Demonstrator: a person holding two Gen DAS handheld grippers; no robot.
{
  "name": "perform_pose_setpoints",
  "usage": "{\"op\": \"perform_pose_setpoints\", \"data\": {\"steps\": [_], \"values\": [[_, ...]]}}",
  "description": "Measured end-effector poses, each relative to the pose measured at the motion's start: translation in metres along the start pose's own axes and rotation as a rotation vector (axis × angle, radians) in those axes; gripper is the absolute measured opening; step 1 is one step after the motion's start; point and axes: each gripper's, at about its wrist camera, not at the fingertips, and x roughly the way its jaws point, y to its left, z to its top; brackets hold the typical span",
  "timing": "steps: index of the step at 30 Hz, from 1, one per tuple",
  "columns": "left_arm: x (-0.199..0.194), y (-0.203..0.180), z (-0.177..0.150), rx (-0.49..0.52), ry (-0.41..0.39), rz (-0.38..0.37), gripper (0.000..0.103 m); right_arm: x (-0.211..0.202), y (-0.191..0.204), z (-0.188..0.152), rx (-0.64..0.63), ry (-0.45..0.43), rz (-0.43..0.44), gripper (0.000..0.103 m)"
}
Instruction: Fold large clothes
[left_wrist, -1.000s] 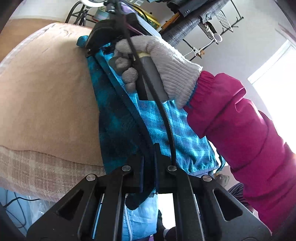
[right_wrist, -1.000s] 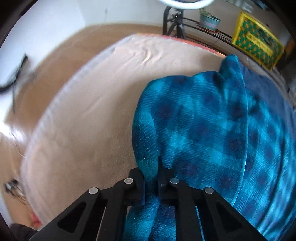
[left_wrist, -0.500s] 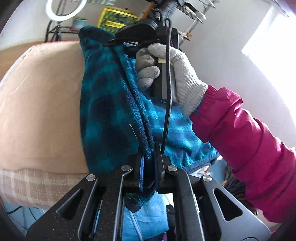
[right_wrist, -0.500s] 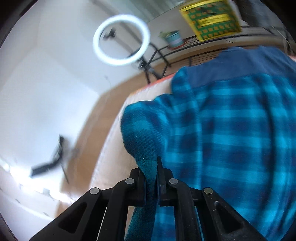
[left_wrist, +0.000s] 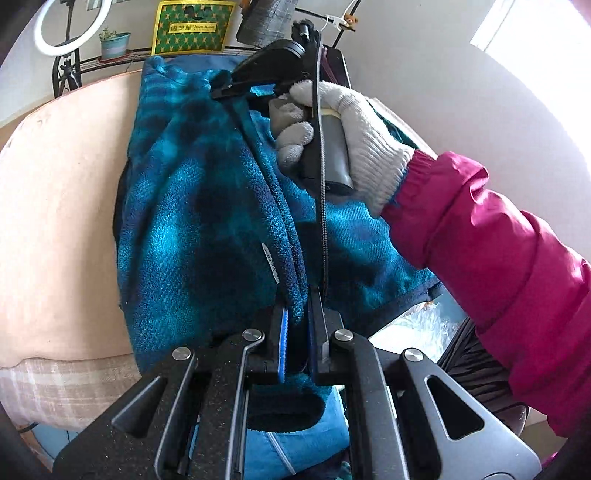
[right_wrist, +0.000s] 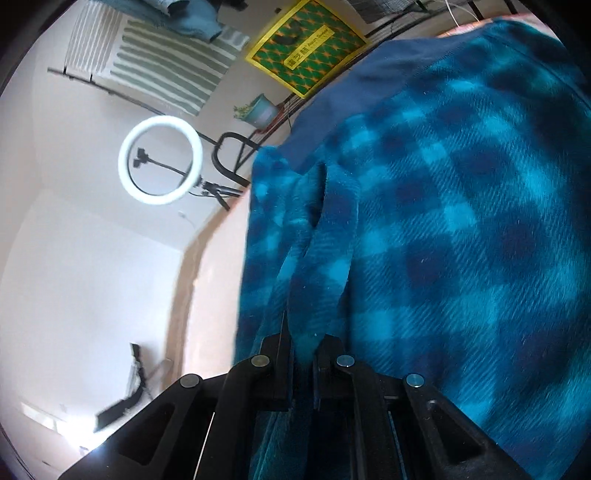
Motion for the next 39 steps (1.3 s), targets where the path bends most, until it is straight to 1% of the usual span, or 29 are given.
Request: {"op": "perform_pose_setpoints", "data": {"steps": [5, 6, 7, 8, 9, 10, 12, 13, 16, 17, 18, 19, 21, 23, 24, 25, 27, 30, 32, 34, 37, 39], "values": [[0.0, 0.002, 0.0, -0.019, 0.004, -0.005, 0.006, 0.007, -0.007, 0.002, -0.012, 0.036, -0.081, 0.004], [-0.002, 0.002, -0.001, -0.021, 0.009, -0.007, 0.006, 0.007, -0.011, 0.005, -0.014, 0.04, -0.079, 0.006], [-0.006, 0.002, -0.001, -0.018, 0.007, -0.007, 0.008, 0.006, -0.01, 0.005, -0.015, 0.046, -0.069, 0.012], [-0.01, 0.002, -0.001, -0.016, 0.007, -0.008, 0.012, 0.003, -0.009, 0.005, -0.02, 0.054, -0.066, 0.014], [-0.015, 0.002, -0.003, -0.015, 0.01, -0.021, 0.014, -0.005, -0.007, 0.004, -0.031, 0.054, -0.062, 0.031], [-0.023, 0.003, -0.006, -0.016, 0.015, -0.051, 0.016, -0.015, -0.001, 0.004, -0.055, 0.039, -0.075, 0.044], [-0.035, 0.004, -0.015, -0.019, 0.014, -0.069, 0.029, -0.03, 0.007, 0.005, -0.098, 0.026, -0.084, 0.048], [-0.045, 0.005, -0.021, -0.016, 0.007, -0.077, 0.031, -0.043, 0.014, 0.003, -0.122, 0.021, -0.083, 0.05], [-0.074, 0.012, -0.038, -0.024, -0.02, -0.074, 0.032, -0.071, 0.026, -0.001, -0.158, 0.011, -0.087, 0.051], [-0.083, 0.018, -0.043, -0.043, -0.029, -0.07, 0.032, -0.087, 0.031, -0.007, -0.174, 0.013, -0.085, 0.051], [-0.09, 0.026, -0.046, -0.066, -0.037, -0.064, 0.032, -0.095, 0.035, -0.011, -0.183, 0.014, -0.083, 0.051], [-0.098, 0.036, -0.05, -0.092, -0.048, -0.054, 0.032, -0.114, 0.04, -0.022, -0.201, 0.017, -0.079, 0.051], [-0.107, 0.054, -0.052, -0.14, -0.067, -0.023, 0.032, -0.135, 0.047, -0.037, -0.218, 0.023, -0.069, 0.051], [-0.111, 0.071, -0.052, -0.196, -0.082, -0.014, 0.032, -0.161, 0.055, -0.064, -0.233, 0.039, -0.037, 0.053], [-0.112, 0.08, -0.051, -0.226, -0.089, -0.016, 0.032, -0.166, 0.058, -0.073, -0.238, 0.046, -0.032, 0.054], [-0.113, 0.088, -0.051, -0.252, -0.096, -0.015, 0.032, -0.176, 0.062, -0.091, -0.247, 0.063, -0.023, 0.056], [-0.11, 0.099, -0.048, -0.272, -0.1, -0.009, 0.032, -0.183, 0.066, -0.119, -0.247, 0.095, -0.013, 0.059], [-0.1, 0.107, -0.044, -0.281, -0.089, -0.014, 0.032, -0.185, 0.067, -0.159, -0.24, 0.149, 0.001, 0.067], [-0.092, 0.112, -0.042, -0.289, -0.081, -0.015, 0.032, -0.176, 0.065, -0.185, -0.222, 0.192, 0.007, 0.07], [-0.086, 0.116, -0.041, -0.301, -0.074, -0.008, 0.032, -0.161, 0.061, -0.205, -0.199, 0.245, 0.007, 0.071], [-0.086, 0.118, -0.043, -0.299, -0.078, -0.003, 0.032, -0.13, 0.056, -0.227, -0.182, 0.318, -0.015, 0.07], [-0.087, 0.119, -0.044, -0.302, -0.081, -0.005, 0.032, -0.12, 0.052, -0.236, -0.171, 0.344, -0.013, 0.068]]}}
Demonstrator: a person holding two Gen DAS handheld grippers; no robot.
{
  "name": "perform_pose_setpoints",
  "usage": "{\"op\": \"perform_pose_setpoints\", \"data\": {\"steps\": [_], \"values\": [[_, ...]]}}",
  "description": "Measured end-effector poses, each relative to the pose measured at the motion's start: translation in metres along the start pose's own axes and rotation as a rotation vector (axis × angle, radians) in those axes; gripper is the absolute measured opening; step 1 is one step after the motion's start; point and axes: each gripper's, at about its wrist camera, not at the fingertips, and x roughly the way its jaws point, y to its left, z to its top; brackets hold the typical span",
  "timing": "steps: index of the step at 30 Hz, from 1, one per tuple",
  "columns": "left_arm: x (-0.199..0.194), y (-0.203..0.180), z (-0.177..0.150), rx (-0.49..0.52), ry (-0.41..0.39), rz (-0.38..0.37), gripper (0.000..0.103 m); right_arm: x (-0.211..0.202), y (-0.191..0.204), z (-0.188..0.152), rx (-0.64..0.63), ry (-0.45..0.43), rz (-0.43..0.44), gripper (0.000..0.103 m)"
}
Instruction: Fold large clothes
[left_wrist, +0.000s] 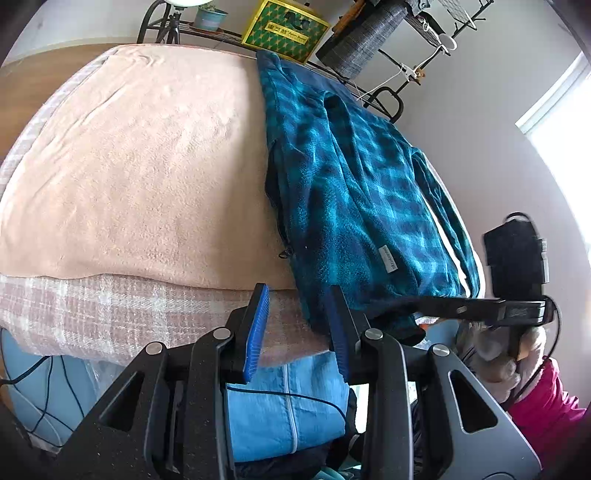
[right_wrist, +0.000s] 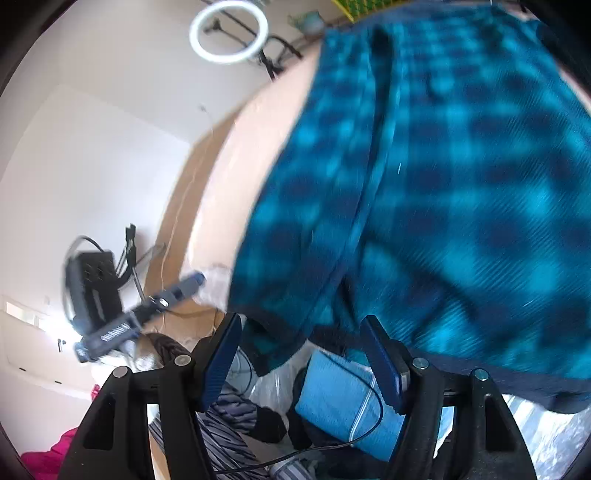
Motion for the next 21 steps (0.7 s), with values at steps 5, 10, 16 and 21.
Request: {"op": "perform_pose_setpoints", "data": {"steps": [5, 10, 16, 21], "values": [[-0.005, 0.0, -0.001, 0.005, -0.009, 0.01, 0.032, 0.017, 0.0, 0.004, 0.042, 0.052, 0.098, 0.009], [-0.006, -0.013, 0.003, 0.071, -0.025, 0.029, 0.032, -0.017, -0.017, -0.006, 0.093, -0.062, 0.174, 0.006], [0.025, -0.025, 0.008, 0.115, 0.032, 0.04, 0.032, 0.029, -0.046, -0.02, 0.182, 0.029, 0.098, 0.005], [0.048, -0.014, -0.005, 0.019, 0.09, -0.031, 0.032, 0.019, -0.046, -0.017, 0.162, 0.003, 0.12, 0.005]]}}
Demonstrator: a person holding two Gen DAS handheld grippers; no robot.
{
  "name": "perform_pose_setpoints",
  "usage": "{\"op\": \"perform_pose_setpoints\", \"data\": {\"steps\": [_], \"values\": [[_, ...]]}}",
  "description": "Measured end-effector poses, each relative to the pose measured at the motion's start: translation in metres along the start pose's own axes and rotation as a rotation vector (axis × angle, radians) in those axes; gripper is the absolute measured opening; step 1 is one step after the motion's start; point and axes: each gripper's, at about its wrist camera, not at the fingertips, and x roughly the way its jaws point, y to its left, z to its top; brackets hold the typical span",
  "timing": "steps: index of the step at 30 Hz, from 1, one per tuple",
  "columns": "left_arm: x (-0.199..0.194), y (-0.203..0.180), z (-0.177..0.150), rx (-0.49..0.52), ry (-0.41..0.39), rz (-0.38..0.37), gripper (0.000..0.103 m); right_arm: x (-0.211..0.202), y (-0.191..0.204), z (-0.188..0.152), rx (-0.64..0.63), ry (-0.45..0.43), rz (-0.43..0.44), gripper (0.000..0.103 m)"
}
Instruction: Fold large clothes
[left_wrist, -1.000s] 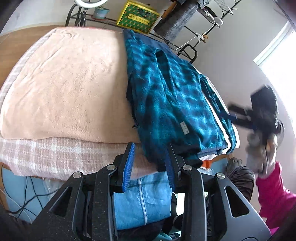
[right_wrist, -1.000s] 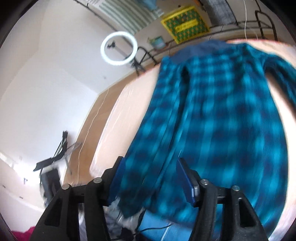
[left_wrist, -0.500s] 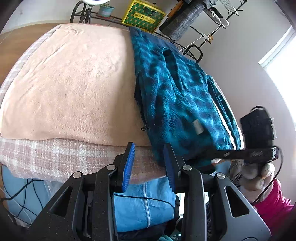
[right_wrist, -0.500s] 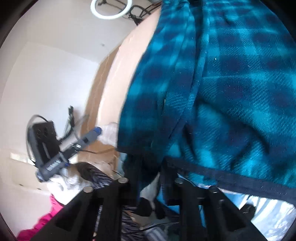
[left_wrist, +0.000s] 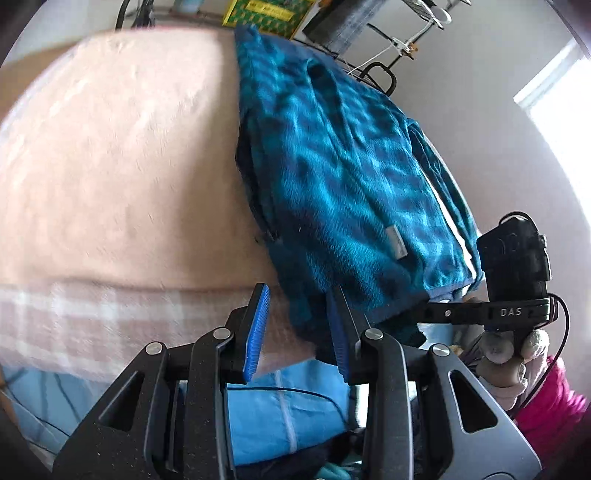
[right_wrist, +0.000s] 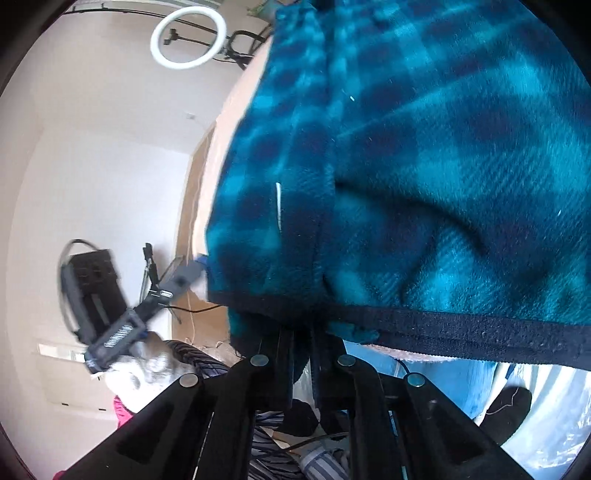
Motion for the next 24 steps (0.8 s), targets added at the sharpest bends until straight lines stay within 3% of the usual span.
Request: {"op": "perform_pose_setpoints", "data": {"steps": [5, 6, 12, 14, 16, 18, 21, 24], "values": [[0.022, -0.001, -0.006, -0.069, 0.025, -0.069, 0.029, 0.001, -0.011, 0.001, 0.024, -0.005, 0.016, 0.005], [0.026, -0.006, -0.007, -0.047, 0.032, -0.066, 0.015, -0.004, -0.014, 0.002, 0.031, -0.003, 0.011, 0.005], [-0.01, -0.03, 0.001, 0.085, -0.025, 0.012, 0.012, -0.03, 0.01, -0.004, 0.004, -0.049, 0.084, 0.005], [-0.009, -0.033, -0.003, 0.15, -0.008, 0.092, 0.012, -0.035, 0.018, -0.007, -0.051, -0.073, 0.054, 0.005], [0.01, -0.032, -0.01, 0.195, 0.066, 0.181, 0.014, -0.016, 0.013, -0.012, -0.053, -0.027, -0.027, 0.004], [0.012, -0.032, -0.013, 0.204, 0.073, 0.192, 0.015, 0.005, 0.005, -0.015, -0.051, 0.022, -0.103, 0.004], [-0.009, -0.032, -0.008, 0.197, 0.042, 0.169, 0.015, 0.004, 0.015, -0.018, -0.103, 0.017, -0.134, 0.004], [-0.04, -0.038, 0.006, 0.224, -0.064, 0.177, 0.015, -0.008, 0.029, -0.017, -0.168, 0.005, -0.139, 0.009]]}}
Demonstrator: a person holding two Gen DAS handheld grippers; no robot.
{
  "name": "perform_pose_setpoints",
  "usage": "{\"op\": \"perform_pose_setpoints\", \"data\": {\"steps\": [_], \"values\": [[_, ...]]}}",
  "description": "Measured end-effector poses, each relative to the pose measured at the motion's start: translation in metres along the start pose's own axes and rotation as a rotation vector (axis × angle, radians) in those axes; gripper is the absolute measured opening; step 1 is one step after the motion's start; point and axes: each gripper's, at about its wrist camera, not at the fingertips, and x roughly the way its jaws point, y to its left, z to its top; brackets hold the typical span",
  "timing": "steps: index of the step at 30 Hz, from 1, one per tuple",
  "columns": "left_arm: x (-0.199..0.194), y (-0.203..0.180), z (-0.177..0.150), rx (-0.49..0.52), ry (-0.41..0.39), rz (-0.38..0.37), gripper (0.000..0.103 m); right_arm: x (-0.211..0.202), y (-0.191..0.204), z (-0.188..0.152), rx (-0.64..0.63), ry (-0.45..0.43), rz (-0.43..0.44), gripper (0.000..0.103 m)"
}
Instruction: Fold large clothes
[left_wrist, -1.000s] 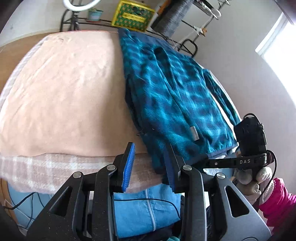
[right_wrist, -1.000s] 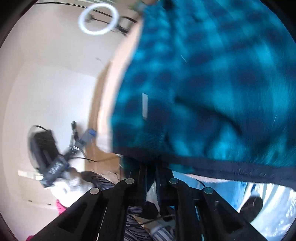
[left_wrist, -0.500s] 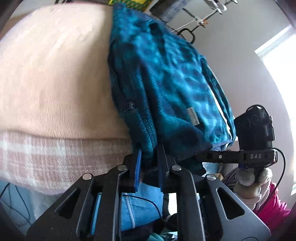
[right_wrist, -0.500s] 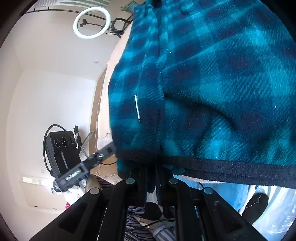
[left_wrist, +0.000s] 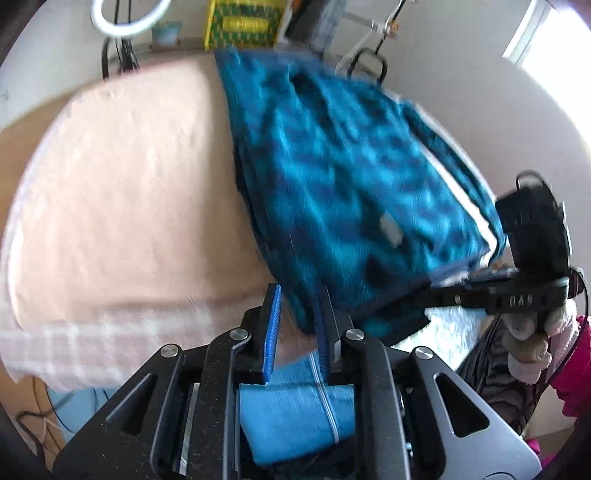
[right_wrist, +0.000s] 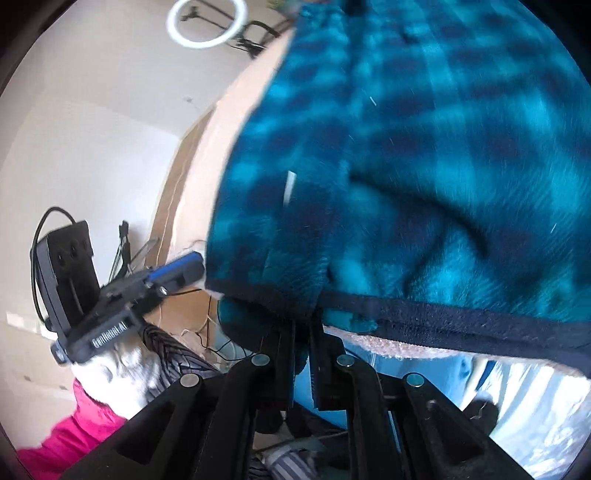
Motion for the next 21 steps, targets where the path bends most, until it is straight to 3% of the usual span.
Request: {"op": "perform_pose_setpoints", "data": {"steps": [3, 6, 8, 11, 13, 16, 18, 21], "values": [[-0.002, 0.003, 0.02, -0.006, -0.073, 0.033, 0.015, -0.016, 0.013, 0.002, -0.069, -0.054, -0.055, 0.029], [0.019, 0.003, 0.041, -0.017, -0.091, 0.041, 0.015, -0.03, 0.019, 0.006, -0.102, -0.116, -0.082, 0.03], [0.046, -0.004, 0.049, -0.004, -0.054, 0.031, 0.015, -0.038, 0.019, 0.007, -0.109, -0.15, -0.09, 0.03], [0.08, -0.021, 0.041, 0.045, 0.021, 0.013, 0.015, -0.053, 0.017, 0.009, -0.126, -0.194, -0.128, 0.032], [0.096, -0.029, 0.028, 0.086, 0.049, 0.045, 0.015, -0.065, 0.013, 0.011, -0.127, -0.221, -0.141, 0.035], [0.098, -0.034, 0.016, 0.132, -0.003, 0.08, 0.017, -0.081, 0.0, 0.015, -0.095, -0.264, -0.145, 0.036], [0.097, -0.04, 0.019, 0.167, 0.019, 0.104, 0.017, -0.095, -0.012, 0.019, -0.062, -0.283, -0.141, 0.036], [0.085, -0.04, 0.03, 0.105, 0.034, 0.061, 0.017, -0.115, -0.024, 0.026, -0.023, -0.326, -0.133, 0.037]]}}
